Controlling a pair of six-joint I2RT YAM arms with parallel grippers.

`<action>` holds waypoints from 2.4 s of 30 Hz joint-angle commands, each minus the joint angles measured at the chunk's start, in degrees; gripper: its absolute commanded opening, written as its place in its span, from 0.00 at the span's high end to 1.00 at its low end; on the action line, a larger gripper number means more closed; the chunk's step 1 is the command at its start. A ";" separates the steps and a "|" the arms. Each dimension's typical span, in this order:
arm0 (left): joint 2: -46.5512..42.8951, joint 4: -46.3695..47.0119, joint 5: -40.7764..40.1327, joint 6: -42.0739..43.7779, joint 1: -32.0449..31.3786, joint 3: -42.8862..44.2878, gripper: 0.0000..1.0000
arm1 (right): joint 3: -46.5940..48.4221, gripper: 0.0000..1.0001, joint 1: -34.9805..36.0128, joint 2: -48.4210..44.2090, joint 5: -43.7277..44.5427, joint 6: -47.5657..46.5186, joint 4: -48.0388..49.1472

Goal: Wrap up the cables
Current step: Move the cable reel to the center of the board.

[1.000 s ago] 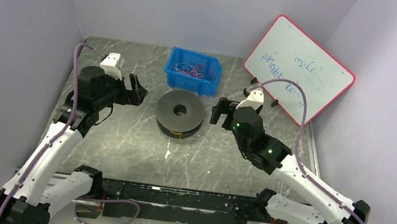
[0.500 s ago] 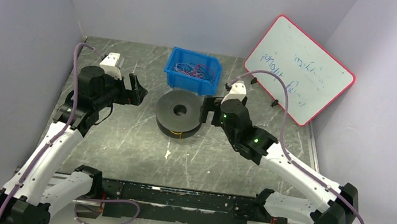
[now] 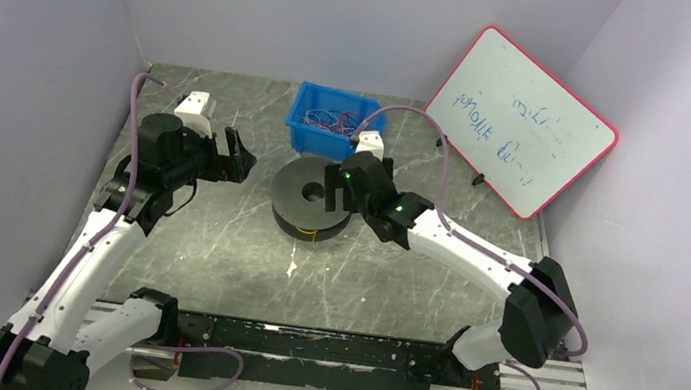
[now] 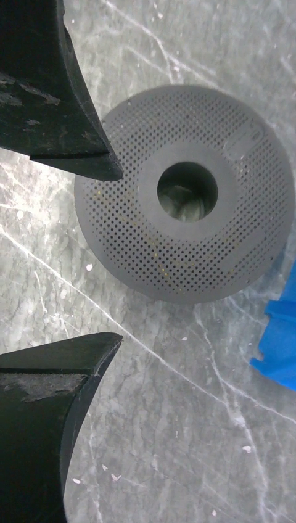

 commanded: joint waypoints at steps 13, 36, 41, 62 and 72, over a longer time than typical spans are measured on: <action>-0.18 1.87 1.92 0.12 0.52 0.88 0.01 | -2.47 0.06 -12.26 6.19 -20.09 8.35 3.32; -1.80 1.70 1.90 -0.01 0.52 0.92 0.00 | -0.78 0.13 -13.35 16.18 -27.23 13.76 13.10; -1.80 1.73 2.11 -0.01 0.52 0.87 0.00 | 0.61 0.17 -11.93 17.79 -28.99 13.48 13.09; -2.36 1.58 1.77 0.00 0.52 1.02 0.00 | 9.27 0.19 -1.92 24.00 -28.29 12.58 11.32; -2.90 1.59 1.60 0.05 0.52 0.99 0.01 | 11.35 0.19 -1.56 22.09 -21.02 8.18 6.70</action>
